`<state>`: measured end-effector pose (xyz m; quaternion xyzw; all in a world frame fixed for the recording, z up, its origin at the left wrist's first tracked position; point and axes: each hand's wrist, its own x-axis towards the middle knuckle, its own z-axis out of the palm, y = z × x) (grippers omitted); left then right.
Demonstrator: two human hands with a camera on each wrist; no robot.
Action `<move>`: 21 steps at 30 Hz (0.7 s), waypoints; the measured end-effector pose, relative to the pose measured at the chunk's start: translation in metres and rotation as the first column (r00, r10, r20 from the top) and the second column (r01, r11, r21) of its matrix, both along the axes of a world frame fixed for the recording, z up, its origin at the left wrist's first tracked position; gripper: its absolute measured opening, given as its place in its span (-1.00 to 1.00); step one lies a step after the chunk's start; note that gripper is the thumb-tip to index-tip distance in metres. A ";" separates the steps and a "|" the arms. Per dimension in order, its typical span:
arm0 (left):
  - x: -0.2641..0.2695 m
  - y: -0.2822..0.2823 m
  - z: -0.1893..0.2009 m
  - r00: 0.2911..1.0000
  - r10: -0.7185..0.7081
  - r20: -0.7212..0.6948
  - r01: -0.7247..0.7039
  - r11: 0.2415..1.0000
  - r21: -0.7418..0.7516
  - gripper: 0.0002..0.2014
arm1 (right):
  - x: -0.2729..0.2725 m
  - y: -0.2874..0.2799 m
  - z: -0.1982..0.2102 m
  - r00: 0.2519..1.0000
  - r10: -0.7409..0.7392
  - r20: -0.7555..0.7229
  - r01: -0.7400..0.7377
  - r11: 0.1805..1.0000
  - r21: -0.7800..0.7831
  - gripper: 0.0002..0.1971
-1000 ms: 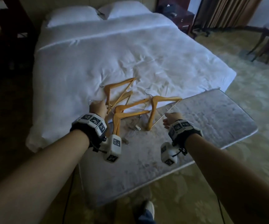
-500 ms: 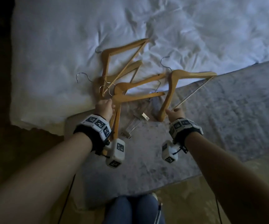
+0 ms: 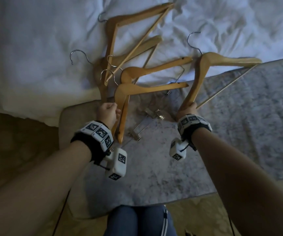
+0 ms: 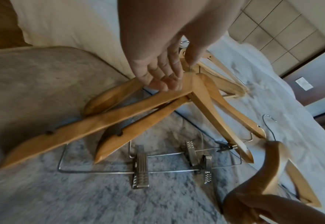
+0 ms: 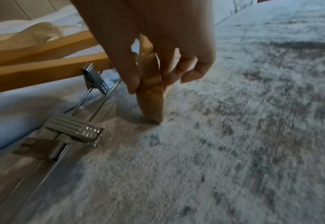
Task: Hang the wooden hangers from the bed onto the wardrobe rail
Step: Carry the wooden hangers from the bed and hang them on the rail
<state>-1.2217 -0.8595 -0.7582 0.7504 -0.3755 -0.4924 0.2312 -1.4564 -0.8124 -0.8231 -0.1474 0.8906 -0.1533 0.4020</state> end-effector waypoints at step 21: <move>-0.063 0.001 0.319 0.873 -0.357 -0.333 0.284 0.926 -0.247 -0.76 | -0.002 0.024 0.399 0.969 0.211 0.126 -0.140 0.896 -0.422 -0.76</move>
